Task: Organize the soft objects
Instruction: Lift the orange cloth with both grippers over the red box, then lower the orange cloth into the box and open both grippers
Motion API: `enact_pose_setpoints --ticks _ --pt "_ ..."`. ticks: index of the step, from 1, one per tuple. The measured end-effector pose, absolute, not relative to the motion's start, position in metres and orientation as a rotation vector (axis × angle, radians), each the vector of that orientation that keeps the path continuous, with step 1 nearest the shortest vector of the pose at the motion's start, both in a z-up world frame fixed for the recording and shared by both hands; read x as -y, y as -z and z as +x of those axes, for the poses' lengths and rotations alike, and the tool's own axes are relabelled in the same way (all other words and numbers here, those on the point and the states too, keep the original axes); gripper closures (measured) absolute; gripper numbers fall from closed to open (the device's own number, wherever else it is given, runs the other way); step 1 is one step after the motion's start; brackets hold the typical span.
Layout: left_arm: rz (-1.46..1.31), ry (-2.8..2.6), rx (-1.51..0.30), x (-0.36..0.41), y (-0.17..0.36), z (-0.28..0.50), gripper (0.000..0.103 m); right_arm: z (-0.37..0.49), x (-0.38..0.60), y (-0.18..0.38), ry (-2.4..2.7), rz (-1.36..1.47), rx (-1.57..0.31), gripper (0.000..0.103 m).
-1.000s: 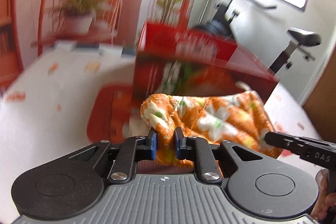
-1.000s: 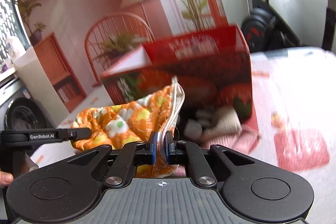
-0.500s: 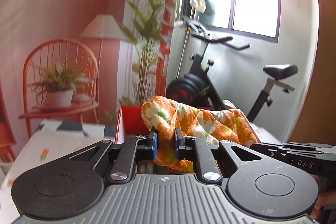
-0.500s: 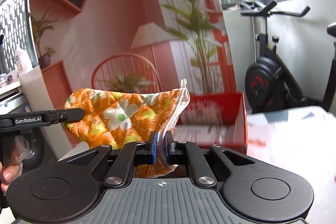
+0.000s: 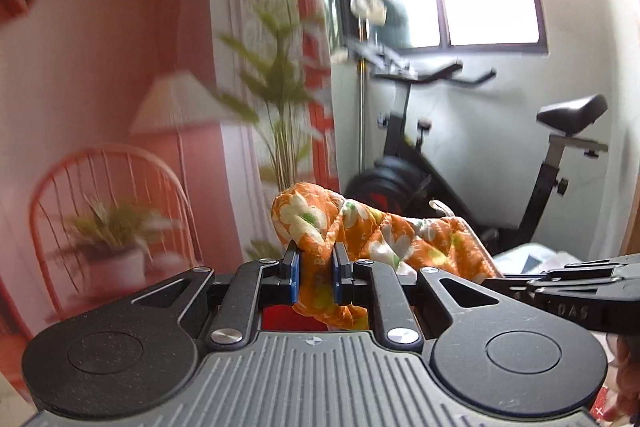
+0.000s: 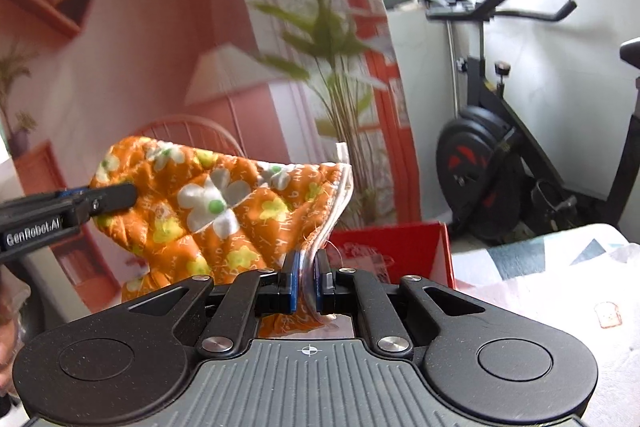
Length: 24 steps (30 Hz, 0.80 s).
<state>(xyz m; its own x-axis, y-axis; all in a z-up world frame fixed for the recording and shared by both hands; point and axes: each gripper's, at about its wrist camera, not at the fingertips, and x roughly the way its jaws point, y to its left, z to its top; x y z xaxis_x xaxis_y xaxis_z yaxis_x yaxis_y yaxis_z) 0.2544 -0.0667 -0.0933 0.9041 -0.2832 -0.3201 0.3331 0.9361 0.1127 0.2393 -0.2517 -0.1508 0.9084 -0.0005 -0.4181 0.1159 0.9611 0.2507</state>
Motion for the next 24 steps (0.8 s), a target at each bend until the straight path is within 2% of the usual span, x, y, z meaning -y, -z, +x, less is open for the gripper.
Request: enact_pose_setpoints --ticks 9,16,19,20,21,23,24 --pt "0.118 0.319 -0.664 0.061 0.157 0.313 0.087 0.279 0.254 0.201 0.08 0.295 -0.671 0.096" --pt "0.148 0.313 -0.737 0.059 0.176 0.326 0.086 0.281 0.243 0.22 0.089 0.294 -0.742 0.093" --pt "0.144 0.312 -0.749 0.059 0.177 0.328 0.083 0.28 0.239 0.222 0.108 0.272 -0.757 0.086" --pt "0.15 0.313 -0.75 0.059 0.178 0.328 0.079 0.279 0.239 0.222 0.115 0.267 -0.758 0.083" --pt "0.157 0.312 -0.749 0.059 0.178 0.329 0.068 0.278 0.239 0.221 0.124 0.259 -0.756 0.082" --pt "0.16 0.308 -0.735 0.059 0.174 0.328 0.055 0.275 0.237 0.218 0.154 0.228 -0.734 0.081" --pt "0.159 0.305 -0.727 0.058 0.171 0.325 0.05 0.273 0.238 0.214 0.16 0.213 -0.721 0.08"
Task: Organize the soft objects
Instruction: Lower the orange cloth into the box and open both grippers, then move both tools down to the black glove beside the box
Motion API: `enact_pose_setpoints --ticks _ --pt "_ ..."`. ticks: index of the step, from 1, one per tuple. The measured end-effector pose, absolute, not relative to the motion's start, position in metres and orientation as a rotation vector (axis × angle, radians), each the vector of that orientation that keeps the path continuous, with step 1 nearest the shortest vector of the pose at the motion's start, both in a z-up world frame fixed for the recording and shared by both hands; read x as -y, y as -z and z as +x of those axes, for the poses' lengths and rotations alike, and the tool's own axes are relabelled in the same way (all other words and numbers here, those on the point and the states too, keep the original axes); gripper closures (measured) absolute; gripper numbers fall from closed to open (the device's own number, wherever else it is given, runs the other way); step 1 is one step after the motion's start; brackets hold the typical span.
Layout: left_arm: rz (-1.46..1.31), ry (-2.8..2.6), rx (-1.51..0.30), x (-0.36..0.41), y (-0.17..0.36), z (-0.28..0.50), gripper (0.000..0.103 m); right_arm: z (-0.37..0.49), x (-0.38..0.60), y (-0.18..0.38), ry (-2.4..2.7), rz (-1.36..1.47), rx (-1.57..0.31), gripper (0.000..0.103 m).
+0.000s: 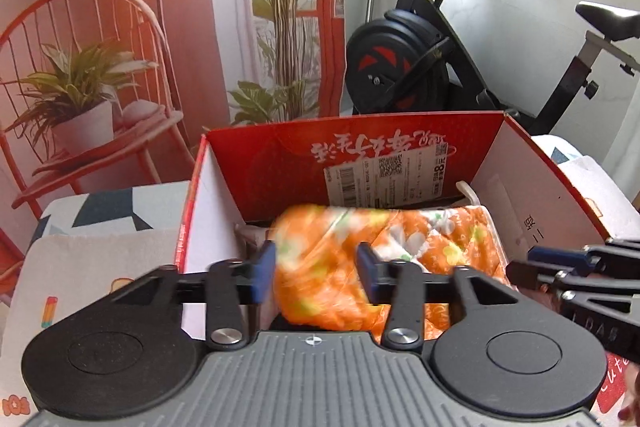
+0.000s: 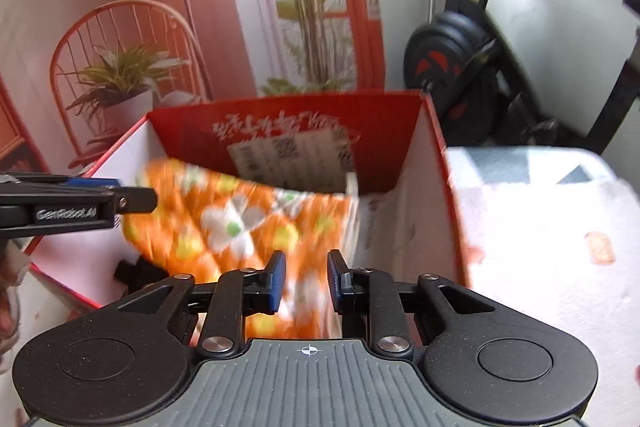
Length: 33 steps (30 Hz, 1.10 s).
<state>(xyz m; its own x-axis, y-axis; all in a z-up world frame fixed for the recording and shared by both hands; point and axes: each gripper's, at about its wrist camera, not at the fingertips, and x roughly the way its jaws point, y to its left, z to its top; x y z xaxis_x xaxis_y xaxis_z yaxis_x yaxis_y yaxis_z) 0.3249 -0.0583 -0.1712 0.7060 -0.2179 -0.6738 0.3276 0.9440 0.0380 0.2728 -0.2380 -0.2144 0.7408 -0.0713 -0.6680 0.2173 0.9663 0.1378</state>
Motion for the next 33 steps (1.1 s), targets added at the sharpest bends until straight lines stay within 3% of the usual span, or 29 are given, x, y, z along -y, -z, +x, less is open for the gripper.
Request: enact_pose_setpoints --ticks 4,7,12,15,17,33 --pt "0.148 0.313 -0.703 0.049 0.157 0.31 0.042 0.261 0.234 0.204 0.163 0.181 -0.672 0.075" --pt "0.13 0.332 -0.674 0.038 0.146 0.293 0.034 0.246 0.231 0.195 0.157 0.165 -0.622 0.062" --pt "0.095 0.377 -0.651 0.022 0.135 0.261 0.032 0.212 0.229 0.186 0.183 0.221 -0.507 0.023" --pt "0.098 0.396 -0.644 0.013 0.137 0.238 0.032 0.194 0.225 0.184 0.209 0.232 -0.485 0.006" --pt "0.103 0.395 -0.655 0.007 0.141 0.226 0.032 0.182 0.222 0.185 0.231 0.218 -0.482 0.001" --pt "0.015 0.408 -0.805 -0.027 0.202 0.205 0.03 0.131 0.205 0.245 0.278 0.306 -0.547 0.002"
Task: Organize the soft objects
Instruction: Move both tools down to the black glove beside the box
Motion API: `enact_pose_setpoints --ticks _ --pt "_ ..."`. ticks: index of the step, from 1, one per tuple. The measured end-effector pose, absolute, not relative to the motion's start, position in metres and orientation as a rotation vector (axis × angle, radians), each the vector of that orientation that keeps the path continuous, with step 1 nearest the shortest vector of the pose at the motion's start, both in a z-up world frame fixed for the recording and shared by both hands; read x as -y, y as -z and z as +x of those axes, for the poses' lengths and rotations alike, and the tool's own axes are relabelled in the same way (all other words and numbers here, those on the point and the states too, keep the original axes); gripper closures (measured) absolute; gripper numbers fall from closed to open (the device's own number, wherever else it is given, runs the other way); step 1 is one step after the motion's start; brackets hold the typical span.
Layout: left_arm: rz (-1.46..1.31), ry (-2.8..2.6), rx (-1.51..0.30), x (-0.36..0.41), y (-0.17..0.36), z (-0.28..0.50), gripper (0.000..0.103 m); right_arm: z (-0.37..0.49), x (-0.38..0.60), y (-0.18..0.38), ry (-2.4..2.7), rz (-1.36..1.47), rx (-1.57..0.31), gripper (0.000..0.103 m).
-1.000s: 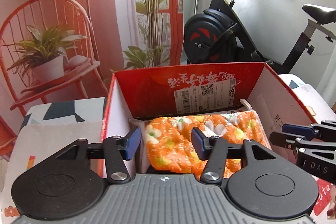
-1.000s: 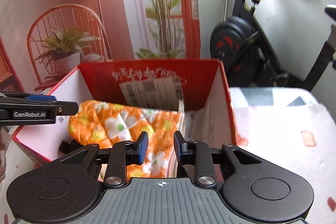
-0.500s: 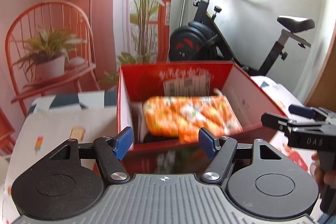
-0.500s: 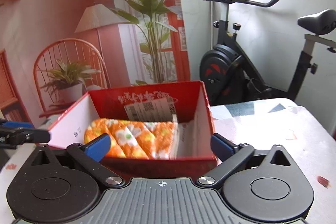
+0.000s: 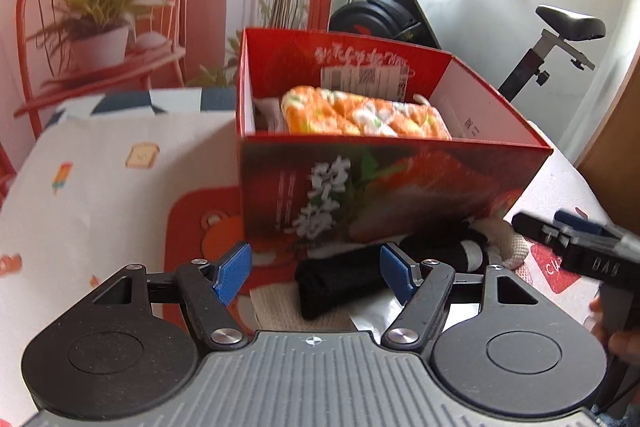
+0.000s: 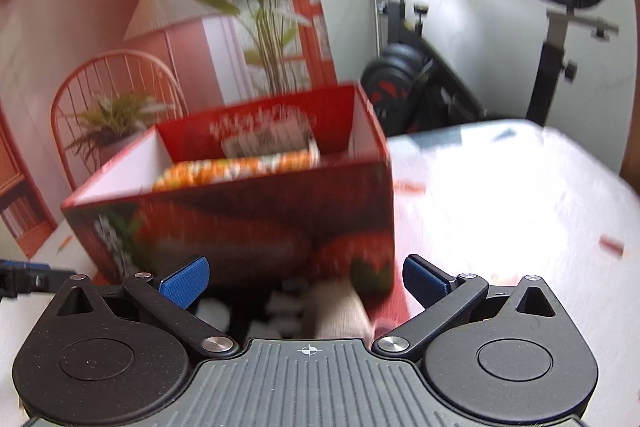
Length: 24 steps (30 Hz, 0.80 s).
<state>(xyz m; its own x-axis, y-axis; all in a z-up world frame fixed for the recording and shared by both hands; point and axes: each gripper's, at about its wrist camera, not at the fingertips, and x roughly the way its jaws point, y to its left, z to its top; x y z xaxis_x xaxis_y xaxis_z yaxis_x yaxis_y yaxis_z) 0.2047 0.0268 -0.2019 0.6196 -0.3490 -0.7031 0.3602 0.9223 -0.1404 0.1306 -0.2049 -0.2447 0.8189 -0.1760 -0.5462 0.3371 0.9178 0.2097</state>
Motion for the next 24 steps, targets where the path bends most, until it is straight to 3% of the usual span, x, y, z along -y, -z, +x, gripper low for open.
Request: enact_pose_setpoints --ticks 2,6,11,16,18,24 --pt "-0.002 0.41 -0.811 -0.027 0.208 0.205 0.031 0.128 0.204 0.256 0.269 0.312 -0.558 0.004" --pt "-0.049 0.428 -0.826 -0.026 0.218 0.206 0.038 0.126 0.198 0.271 0.225 0.284 -0.591 0.018" --pt "-0.066 0.427 -0.848 -0.023 0.227 0.209 0.04 0.125 0.198 0.267 0.196 0.292 -0.54 0.027" --pt "-0.074 0.426 -0.854 -0.02 0.231 0.211 0.041 0.129 0.189 0.26 0.158 0.223 -0.483 0.03" --pt "-0.079 0.427 -0.861 -0.019 0.234 0.211 0.05 0.134 0.186 0.26 0.128 0.22 -0.49 0.035" --pt "-0.109 0.404 -0.865 -0.015 0.244 0.21 0.057 0.15 0.188 0.272 0.099 0.29 -0.54 0.039"
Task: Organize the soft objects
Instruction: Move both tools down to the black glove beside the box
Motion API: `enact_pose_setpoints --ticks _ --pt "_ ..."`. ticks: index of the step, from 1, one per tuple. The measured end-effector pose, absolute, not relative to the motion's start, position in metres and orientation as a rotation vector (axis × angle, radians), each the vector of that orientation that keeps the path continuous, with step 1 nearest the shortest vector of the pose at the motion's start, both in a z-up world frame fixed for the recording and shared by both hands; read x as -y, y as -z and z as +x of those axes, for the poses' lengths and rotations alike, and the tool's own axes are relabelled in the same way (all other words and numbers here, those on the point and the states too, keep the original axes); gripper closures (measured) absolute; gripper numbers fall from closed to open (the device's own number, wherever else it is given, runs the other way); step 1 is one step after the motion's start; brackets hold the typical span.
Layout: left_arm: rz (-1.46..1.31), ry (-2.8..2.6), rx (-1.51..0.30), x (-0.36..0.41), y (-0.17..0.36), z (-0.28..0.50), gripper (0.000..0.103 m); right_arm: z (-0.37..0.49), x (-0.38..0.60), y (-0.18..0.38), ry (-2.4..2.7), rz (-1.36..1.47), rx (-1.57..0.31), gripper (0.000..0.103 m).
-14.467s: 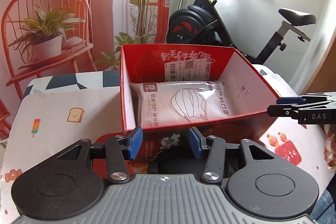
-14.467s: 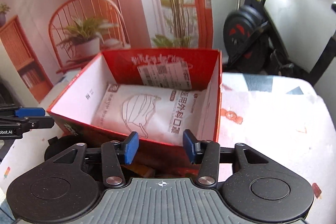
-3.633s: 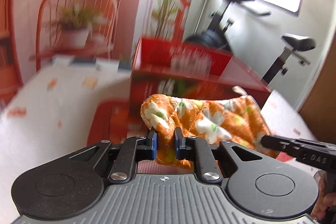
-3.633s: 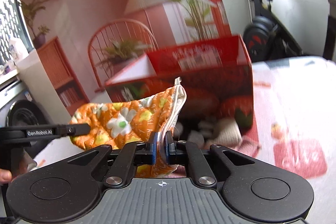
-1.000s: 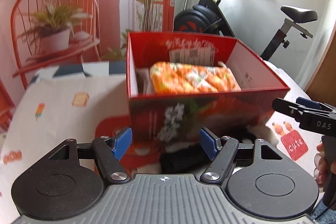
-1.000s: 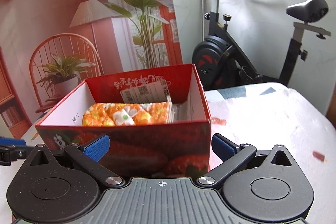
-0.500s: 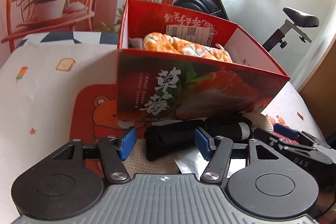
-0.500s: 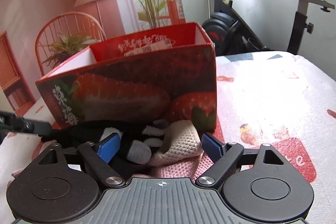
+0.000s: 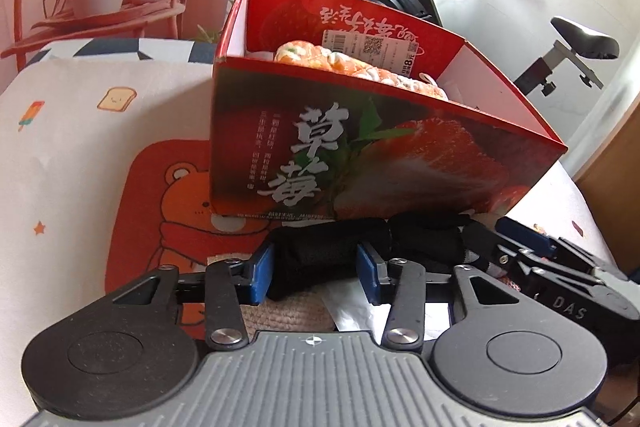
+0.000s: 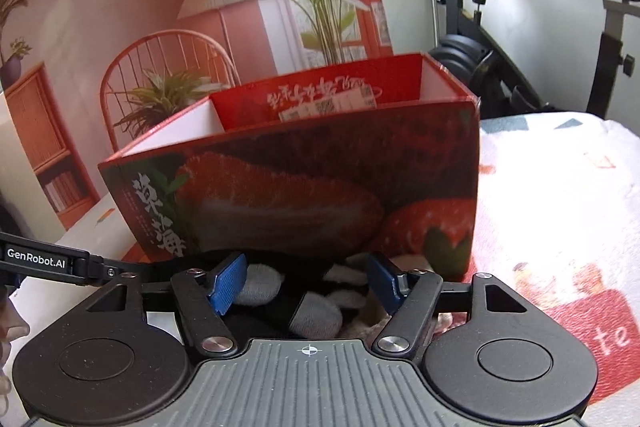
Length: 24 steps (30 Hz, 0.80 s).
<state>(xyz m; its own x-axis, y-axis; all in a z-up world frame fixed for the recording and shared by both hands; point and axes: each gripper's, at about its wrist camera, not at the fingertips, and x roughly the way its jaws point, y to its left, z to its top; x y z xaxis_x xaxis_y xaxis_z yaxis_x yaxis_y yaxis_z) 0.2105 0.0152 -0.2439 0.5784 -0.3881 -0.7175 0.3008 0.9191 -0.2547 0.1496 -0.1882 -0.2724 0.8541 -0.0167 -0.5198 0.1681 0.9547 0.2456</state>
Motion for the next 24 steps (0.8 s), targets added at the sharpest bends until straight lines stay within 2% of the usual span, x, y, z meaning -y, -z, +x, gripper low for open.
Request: enact_pose_setpoints --ticks 10,16,19,21,24 --pt "-0.135 0.388 -0.872 -0.016 0.254 0.206 0.057 0.145 0.192 0.292 0.078 0.313 -0.545 0.039" --pt "-0.154 0.343 -0.845 -0.016 0.249 0.197 0.057 0.144 0.194 0.293 0.059 0.302 -0.536 0.043" --pt "-0.215 0.325 -0.825 -0.022 0.244 0.192 0.054 0.142 0.195 0.294 0.049 0.301 -0.533 0.045" --pt "-0.242 0.312 -0.811 -0.027 0.24 0.19 0.048 0.142 0.195 0.293 0.044 0.301 -0.531 0.046" --pt "-0.251 0.294 -0.789 -0.03 0.233 0.192 0.047 0.14 0.197 0.293 0.037 0.305 -0.53 0.048"
